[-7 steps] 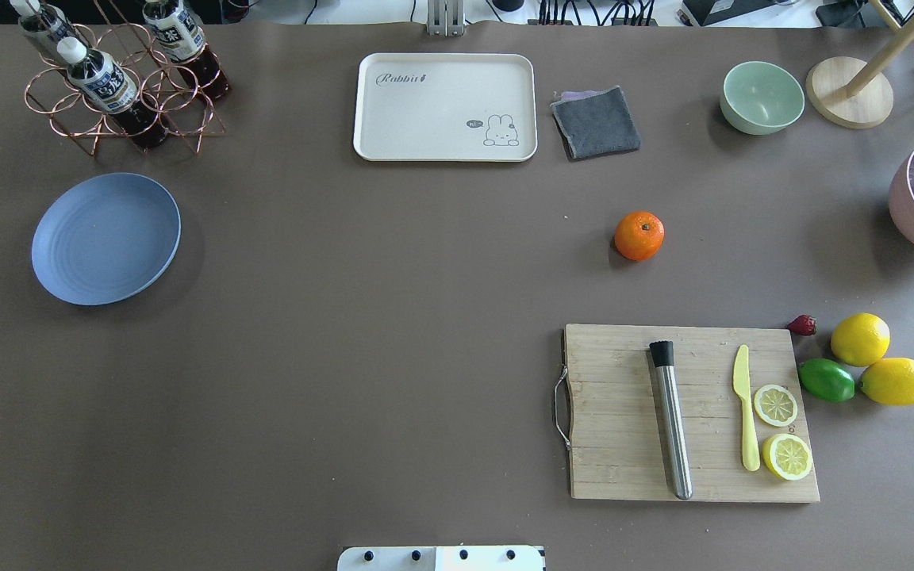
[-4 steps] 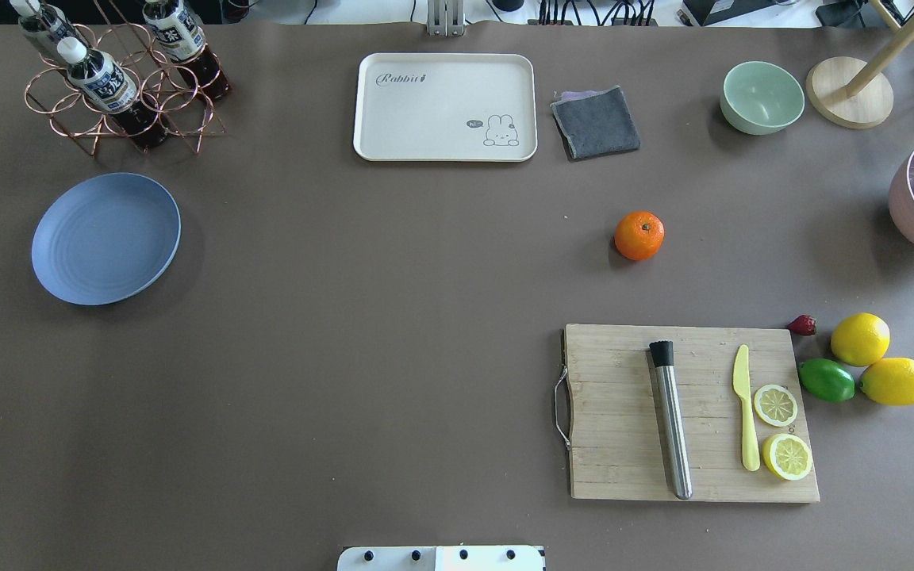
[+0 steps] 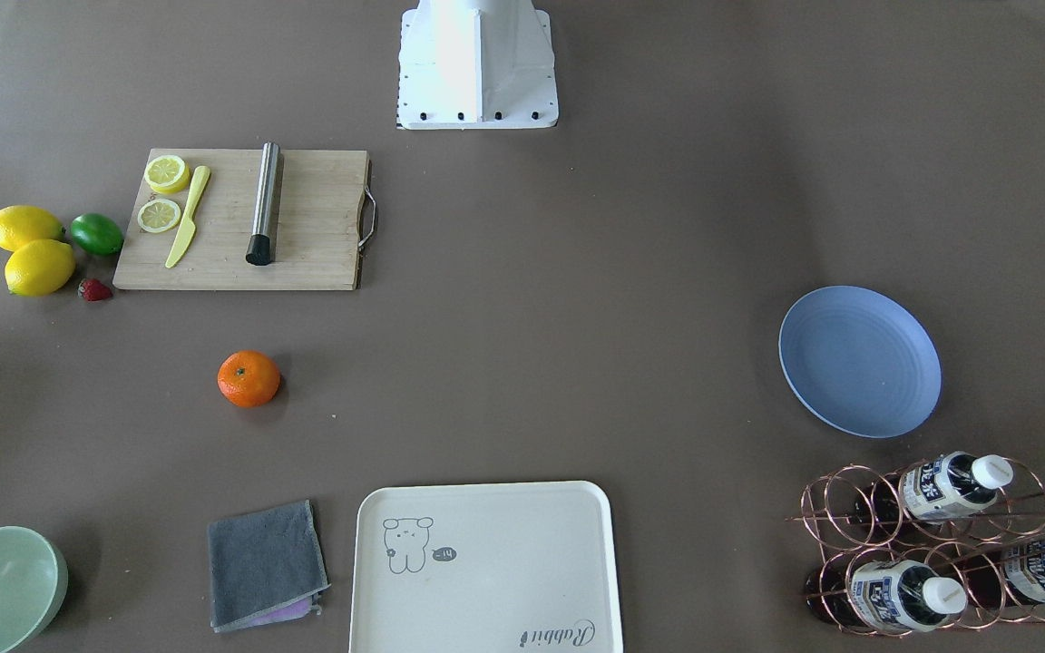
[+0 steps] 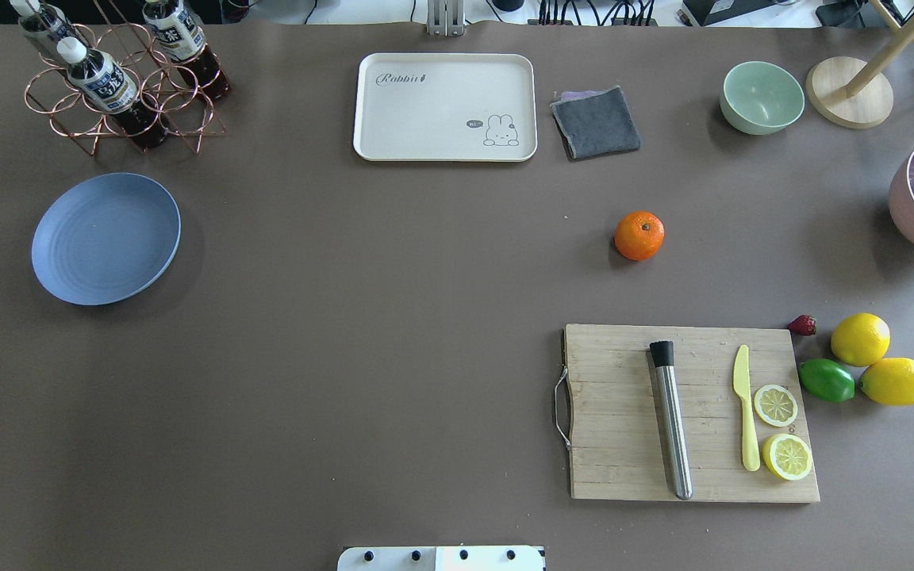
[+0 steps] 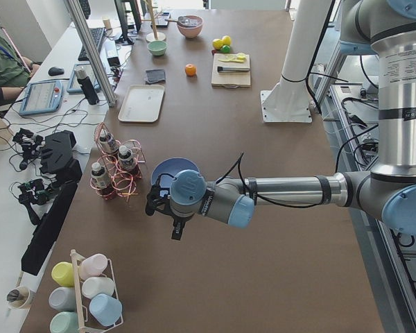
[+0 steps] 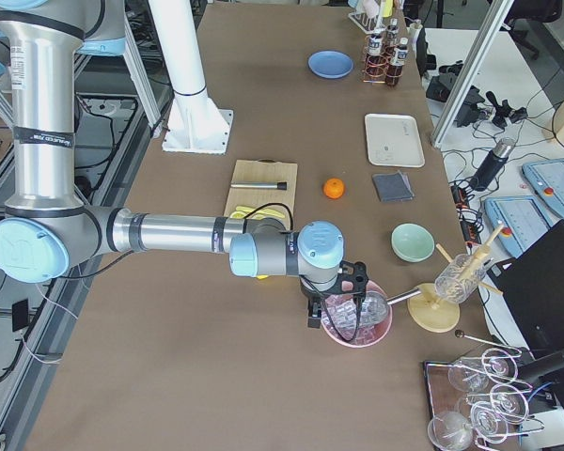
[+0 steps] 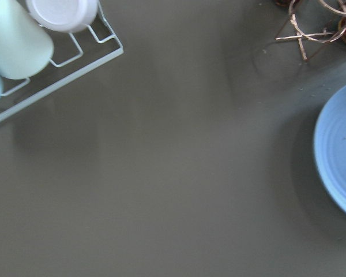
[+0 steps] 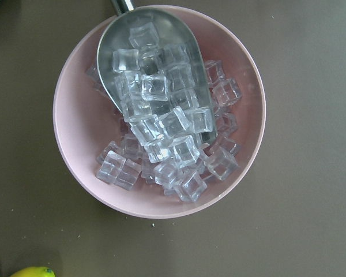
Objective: Pick orange to plate
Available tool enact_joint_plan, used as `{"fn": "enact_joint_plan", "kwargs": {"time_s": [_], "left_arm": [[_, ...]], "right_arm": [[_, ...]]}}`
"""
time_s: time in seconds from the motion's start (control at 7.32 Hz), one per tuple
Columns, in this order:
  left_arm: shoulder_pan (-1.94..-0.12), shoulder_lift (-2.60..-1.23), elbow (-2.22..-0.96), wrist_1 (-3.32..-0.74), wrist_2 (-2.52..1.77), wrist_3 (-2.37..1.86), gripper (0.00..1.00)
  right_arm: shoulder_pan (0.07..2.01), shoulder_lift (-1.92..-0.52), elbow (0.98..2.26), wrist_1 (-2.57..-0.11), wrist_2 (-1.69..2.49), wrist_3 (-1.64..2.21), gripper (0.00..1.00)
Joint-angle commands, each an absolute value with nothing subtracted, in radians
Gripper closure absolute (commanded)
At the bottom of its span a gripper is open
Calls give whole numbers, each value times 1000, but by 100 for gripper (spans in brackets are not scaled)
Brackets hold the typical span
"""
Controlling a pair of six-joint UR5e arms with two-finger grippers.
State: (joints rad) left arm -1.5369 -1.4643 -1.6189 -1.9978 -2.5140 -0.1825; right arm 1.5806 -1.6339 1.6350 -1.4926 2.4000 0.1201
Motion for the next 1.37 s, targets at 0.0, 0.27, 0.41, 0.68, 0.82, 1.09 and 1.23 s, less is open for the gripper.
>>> {"fn": "enact_joint_plan", "kwargs": {"time_s": [0.0, 0.27, 0.41, 0.68, 0.82, 1.09, 1.23], "left_arm": [[-1363, -1466, -1602, -2220, -2395, -428, 1], [-1199, -1564, -1470, -2414, -2266, -637, 1], [-1140, -1622, -1389, -2463, -2226, -697, 2], [-1065, -1718, -1297, -2483, -2161, -721, 1], [-1063, -1727, -1284, -2484, -2167, -721, 1], [-1062, -1720, -1282, -2485, -2171, -719, 3], [-1062, -1717, -1282, -2491, -2171, -719, 24]], "right_arm": [[1578, -1625, 1634, -1491, 2396, 126, 0], [1569, -1631, 1625, -1476, 2393, 115, 0], [1569, -1629, 1617, -1450, 2387, 117, 0], [1562, -1608, 1612, -1454, 2396, 130, 0], [1563, -1621, 1609, -1448, 2396, 120, 0], [1563, -1647, 1609, -1389, 2395, 129, 0], [1563, -1654, 1612, -1373, 2395, 130, 0]]}}
